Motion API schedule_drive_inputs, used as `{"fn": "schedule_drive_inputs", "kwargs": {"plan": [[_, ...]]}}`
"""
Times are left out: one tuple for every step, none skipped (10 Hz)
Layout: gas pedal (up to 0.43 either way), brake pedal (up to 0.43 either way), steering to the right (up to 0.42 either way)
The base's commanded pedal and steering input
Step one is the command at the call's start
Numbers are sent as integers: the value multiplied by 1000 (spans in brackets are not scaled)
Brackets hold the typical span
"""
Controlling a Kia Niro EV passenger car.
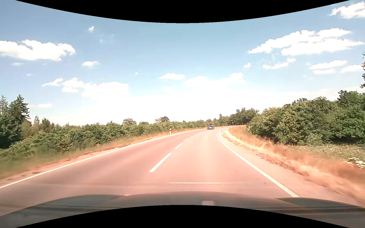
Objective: Follow the waypoints while adhering to traffic rules and regulations
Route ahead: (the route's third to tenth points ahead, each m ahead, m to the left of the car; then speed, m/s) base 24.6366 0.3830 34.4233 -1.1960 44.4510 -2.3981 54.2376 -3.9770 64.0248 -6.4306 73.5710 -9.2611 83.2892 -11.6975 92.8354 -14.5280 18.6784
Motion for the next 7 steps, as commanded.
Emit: {"fn": "schedule_drive_inputs", "kwargs": {"plan": [[197,0,20],[197,0,20],[197,0,21],[197,0,21],[197,0,22],[197,0,21],[197,0,21]]}}
